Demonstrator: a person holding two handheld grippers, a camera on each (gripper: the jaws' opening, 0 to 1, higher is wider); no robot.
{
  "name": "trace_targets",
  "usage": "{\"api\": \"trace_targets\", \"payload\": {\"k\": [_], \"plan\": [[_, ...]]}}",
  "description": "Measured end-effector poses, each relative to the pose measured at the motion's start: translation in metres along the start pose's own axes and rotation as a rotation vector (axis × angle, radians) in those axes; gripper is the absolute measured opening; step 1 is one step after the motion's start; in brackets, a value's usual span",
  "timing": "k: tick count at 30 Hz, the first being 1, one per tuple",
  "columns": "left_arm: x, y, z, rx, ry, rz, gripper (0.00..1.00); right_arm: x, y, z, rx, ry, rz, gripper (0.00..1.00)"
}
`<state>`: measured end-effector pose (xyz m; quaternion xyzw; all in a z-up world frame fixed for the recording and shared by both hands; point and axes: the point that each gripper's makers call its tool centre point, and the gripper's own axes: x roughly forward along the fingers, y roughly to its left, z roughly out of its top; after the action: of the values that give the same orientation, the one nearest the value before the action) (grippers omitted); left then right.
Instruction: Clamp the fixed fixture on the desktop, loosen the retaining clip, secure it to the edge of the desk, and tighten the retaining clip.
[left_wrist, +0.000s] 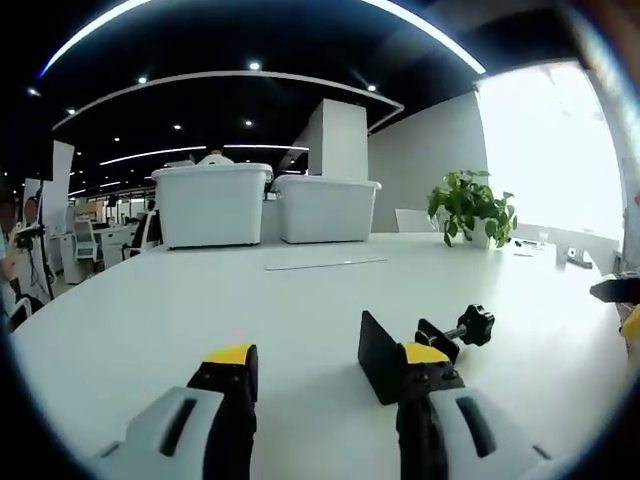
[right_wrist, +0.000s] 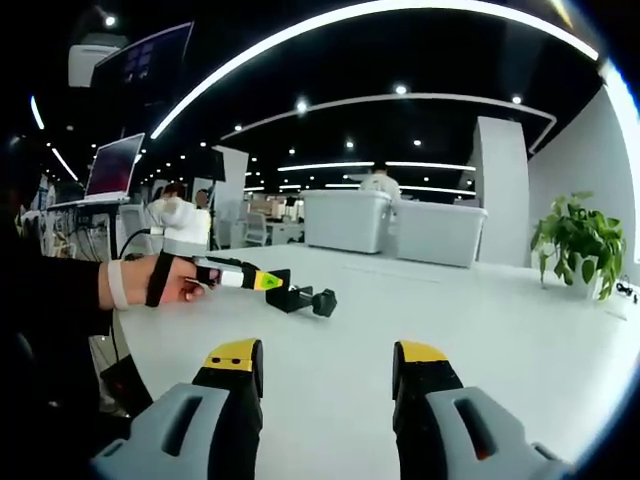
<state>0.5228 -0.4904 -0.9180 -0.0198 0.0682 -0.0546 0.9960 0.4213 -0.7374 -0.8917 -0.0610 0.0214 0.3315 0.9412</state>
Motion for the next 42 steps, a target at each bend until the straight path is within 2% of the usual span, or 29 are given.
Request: {"api": "trace_targets", "payload": {"k": [11,15,18,21,22,25,33,37,40,42], "plan": [[0.021,0.005,0.000,0.003,-0.007,0.011,0.48,0.007,0.003,-0.007,0.004,0.022,0.015,0.51],[0.031,-0.004,-0.002,0.052,0.007,-0.019,0.44,0.009,0.005,-0.006,0.004,0.024,0.018,0.51],[0.036,-0.005,0.000,0.046,-0.001,-0.034,0.44,0.011,0.007,-0.006,0.004,0.024,0.021,0.51],[0.036,-0.007,0.002,0.030,-0.016,-0.041,0.43,0.012,0.009,-0.010,0.005,0.032,0.022,0.51],[0.035,-0.006,0.001,0.078,-0.010,-0.030,0.42,0.013,0.009,-0.011,0.006,0.035,0.023,0.51],[0.035,-0.010,0.000,0.092,-0.009,-0.037,0.40,0.013,0.011,-0.012,0.009,0.037,0.025,0.51],[0.037,-0.008,0.002,0.068,-0.017,-0.024,0.38,0.013,0.016,-0.013,0.009,0.045,0.030,0.51],[0.034,-0.014,0.000,0.087,-0.009,-0.048,0.32,0.013,0.015,-0.009,0.011,0.038,0.033,0.51],[0.028,-0.017,0.005,0.080,-0.042,-0.066,0.30,0.016,0.012,-0.009,0.043,0.033,0.037,0.51],[0.031,-0.015,0.006,0.066,-0.044,-0.066,0.29,0.019,0.013,-0.010,0.053,0.039,0.045,0.51]]}}
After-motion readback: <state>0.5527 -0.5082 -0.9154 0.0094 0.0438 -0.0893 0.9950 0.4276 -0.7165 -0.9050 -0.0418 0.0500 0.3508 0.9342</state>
